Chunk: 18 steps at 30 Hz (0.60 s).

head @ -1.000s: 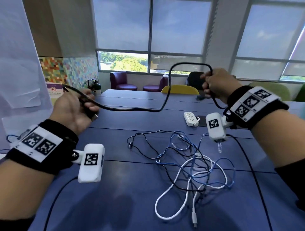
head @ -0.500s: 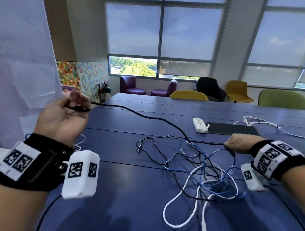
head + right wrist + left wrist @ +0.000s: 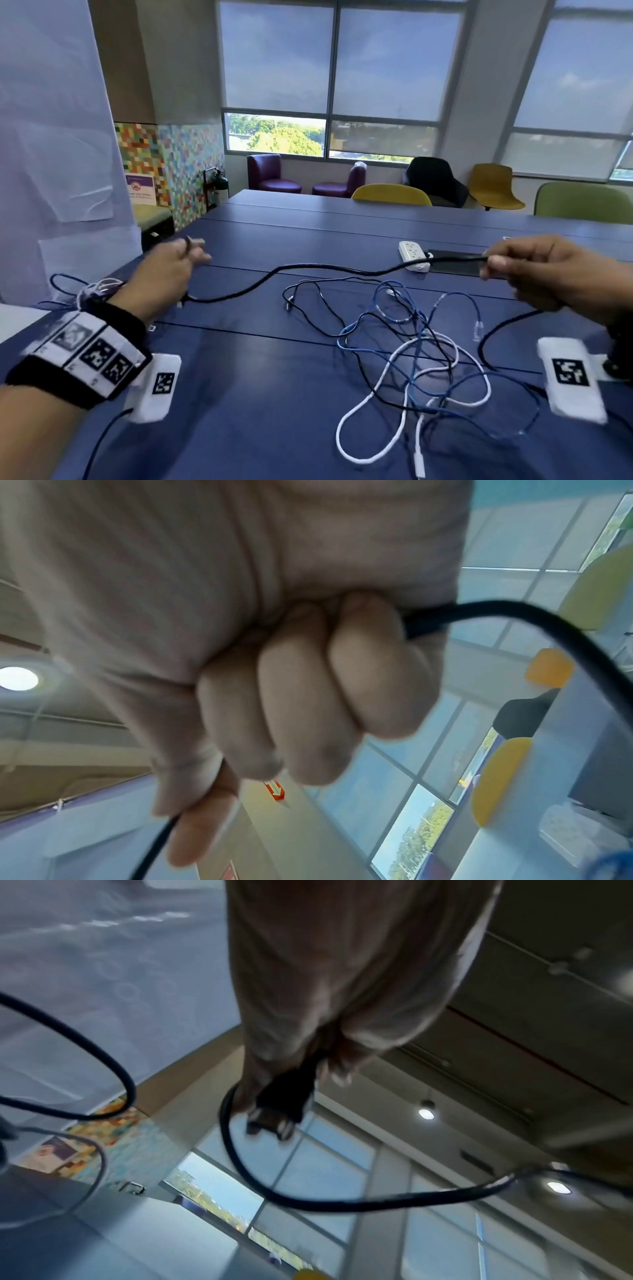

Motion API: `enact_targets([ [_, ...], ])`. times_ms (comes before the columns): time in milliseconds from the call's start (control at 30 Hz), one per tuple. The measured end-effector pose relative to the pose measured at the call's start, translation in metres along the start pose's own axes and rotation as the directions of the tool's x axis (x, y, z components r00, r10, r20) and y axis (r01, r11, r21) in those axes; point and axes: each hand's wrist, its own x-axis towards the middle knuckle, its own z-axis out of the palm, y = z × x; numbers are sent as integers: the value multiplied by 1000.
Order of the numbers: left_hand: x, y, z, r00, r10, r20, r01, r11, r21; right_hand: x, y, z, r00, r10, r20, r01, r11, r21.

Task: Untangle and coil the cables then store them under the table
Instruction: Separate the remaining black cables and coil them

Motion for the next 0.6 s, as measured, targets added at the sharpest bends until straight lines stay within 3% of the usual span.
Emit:
enact_targets([
  [100, -30, 8, 21, 933, -24, 358, -2, 997, 72, 1, -8, 0, 987, -103, -121, 118, 986, 119],
  [133, -39, 13, 24, 890, -21, 456, -35, 993, 115, 3, -11, 0, 976, -126, -177, 150, 980, 131],
  [200, -57, 20, 26, 758, -4, 653, -88, 990, 108, 7, -15, -2, 939, -133, -317, 181, 975, 129],
  [267, -72, 29, 23, 638, 6, 770, -13, 1000, 3, 13, -11, -7, 890, -110, -442, 160, 984, 77],
  [333, -85, 38, 21, 562, 55, 826, 82, 989, -122, 20, -3, -12, 841, -104, -531, 90, 995, -52],
  [433, -100, 51, 21, 504, 127, 854, 307, 898, -315, 33, 9, -10, 800, -81, -594, -15, 988, -155],
  [500, -110, 58, 22, 471, 184, 863, 481, 766, -426, 42, 15, -1, 794, -70, -604, -72, 976, -208],
  [600, -120, 65, 30, 499, 197, 844, 650, 559, -514, 52, 26, 12, 816, -91, -570, -146, 923, -356],
])
